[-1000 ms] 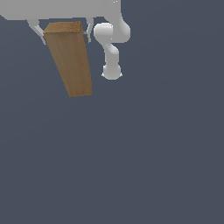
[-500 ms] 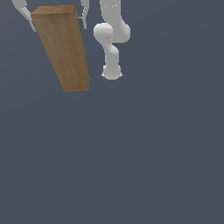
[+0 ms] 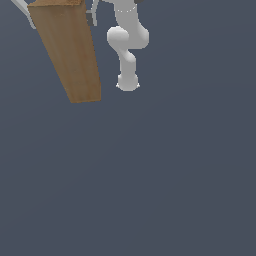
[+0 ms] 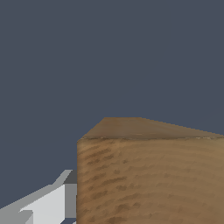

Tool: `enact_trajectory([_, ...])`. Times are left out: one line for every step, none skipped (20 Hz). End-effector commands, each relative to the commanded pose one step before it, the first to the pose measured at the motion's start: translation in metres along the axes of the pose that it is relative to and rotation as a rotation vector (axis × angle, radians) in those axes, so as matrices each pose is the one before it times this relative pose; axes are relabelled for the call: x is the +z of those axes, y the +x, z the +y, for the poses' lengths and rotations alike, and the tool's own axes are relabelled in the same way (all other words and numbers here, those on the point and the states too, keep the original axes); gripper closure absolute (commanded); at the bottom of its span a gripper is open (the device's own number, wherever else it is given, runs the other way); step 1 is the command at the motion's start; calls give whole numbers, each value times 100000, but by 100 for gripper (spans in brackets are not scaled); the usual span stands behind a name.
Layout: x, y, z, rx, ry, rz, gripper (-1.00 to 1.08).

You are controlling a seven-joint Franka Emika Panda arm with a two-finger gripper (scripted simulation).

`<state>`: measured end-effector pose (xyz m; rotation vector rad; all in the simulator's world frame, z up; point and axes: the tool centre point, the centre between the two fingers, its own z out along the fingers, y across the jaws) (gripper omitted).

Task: Pick up the object and move it to a goal position.

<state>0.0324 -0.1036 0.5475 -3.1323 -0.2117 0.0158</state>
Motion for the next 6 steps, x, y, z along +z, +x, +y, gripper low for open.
enact_trajectory([-674,-53,-13,-8,-296,991,108])
enact_trajectory([-28,13,4,0,0,0,108])
enact_trajectory([-21,10,3,0,0,0,108])
enact_trajectory([-15,7,2,0,0,0,108])
enact_trajectory([-9,4,1,0,0,0,108])
enact_trajectory([-3,1,0,0,0,0,108])
